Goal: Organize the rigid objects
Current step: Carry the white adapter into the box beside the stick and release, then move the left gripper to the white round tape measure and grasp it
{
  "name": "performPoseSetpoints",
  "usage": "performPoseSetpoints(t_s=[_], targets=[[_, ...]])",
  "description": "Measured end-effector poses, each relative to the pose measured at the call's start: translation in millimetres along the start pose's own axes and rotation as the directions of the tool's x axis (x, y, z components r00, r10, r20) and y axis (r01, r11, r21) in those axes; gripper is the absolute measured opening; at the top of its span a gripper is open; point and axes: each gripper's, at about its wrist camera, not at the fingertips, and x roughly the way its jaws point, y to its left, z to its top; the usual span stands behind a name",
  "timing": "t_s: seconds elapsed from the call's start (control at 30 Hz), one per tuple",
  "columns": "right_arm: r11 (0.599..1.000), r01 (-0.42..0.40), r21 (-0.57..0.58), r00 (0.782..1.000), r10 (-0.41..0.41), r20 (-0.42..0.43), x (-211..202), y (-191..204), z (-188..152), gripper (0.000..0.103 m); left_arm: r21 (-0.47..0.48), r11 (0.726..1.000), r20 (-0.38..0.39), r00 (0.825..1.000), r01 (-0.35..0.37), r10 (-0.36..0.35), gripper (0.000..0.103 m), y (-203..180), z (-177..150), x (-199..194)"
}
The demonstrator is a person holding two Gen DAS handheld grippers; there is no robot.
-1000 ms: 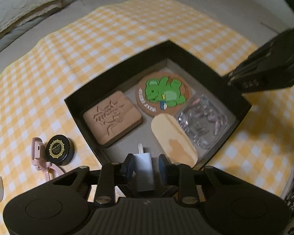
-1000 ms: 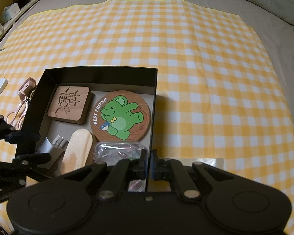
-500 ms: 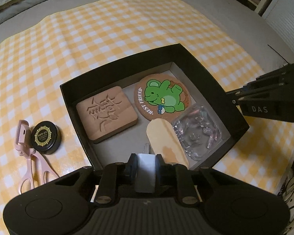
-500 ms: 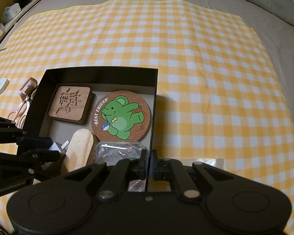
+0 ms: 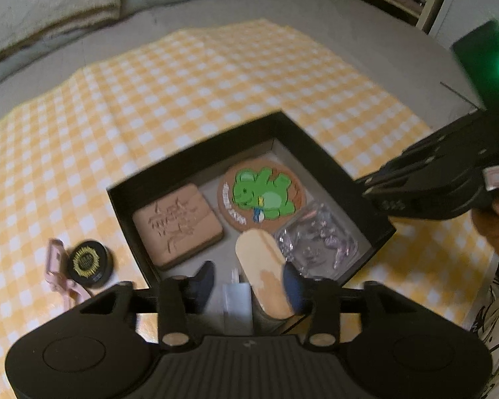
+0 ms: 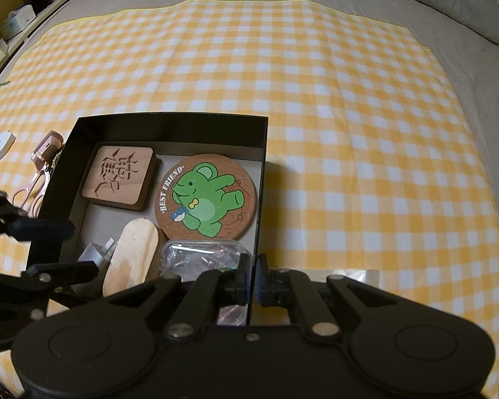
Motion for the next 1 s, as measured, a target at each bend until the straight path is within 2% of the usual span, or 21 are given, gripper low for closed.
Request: performPoseSetpoints(t_s=[0.1, 0.17, 0.23, 0.3, 0.47, 0.67, 0.87, 1.0], targets=[[1.000, 0.001, 0.000, 1.000, -0.001, 0.000, 0, 0, 0, 0.004, 0.009, 0.999, 0.063, 0.997, -0.033, 0.033, 0.075, -1, 1, -16], [1.000, 0.001, 0.000, 1.000, -0.001, 0.000, 0, -2, 0, 0.004, 0.000, 0.998, 0.112, 0.992, -0.056, 0.055, 0.082, 2, 1, -27], [1.000, 0.002, 0.000, 1.000, -0.002, 0.000, 1, -2, 0, 0.004, -0.015, 0.997, 0.152, 0.985, -0.076, 0.077, 0.093, 7, 3, -36], [1.000, 0.003, 0.000, 1.000, -0.003, 0.000, 0, 1, 0, 0.004, -0.043, 0.995, 0.188, 0.977, -0.091, 0.097, 0.099, 16, 4, -45], [1.000, 0.003, 0.001, 1.000, -0.003, 0.001, -1, 3, -1, 0.004, -0.143, 0.978, 0.259, 0.948, -0.153, 0.186, 0.103, 51, 1, -61], [1.000, 0.003, -0.003, 1.000, -0.003, 0.002, -3, 3, 0, 0.004, -0.277, 0.925, 0.267, 0.903, -0.262, 0.336, 0.103, 105, -11, -67], [1.000, 0.004, -0.002, 1.000, -0.004, 0.002, -1, 2, -1, 0.004, -0.356, 0.857, 0.215, 0.860, -0.372, 0.463, 0.103, 160, -27, -62], [1.000, 0.004, -0.001, 1.000, -0.004, 0.002, -1, 4, -2, 0.004, -0.400, 0.820, 0.153, 0.852, -0.410, 0.500, 0.103, 193, -39, -56]])
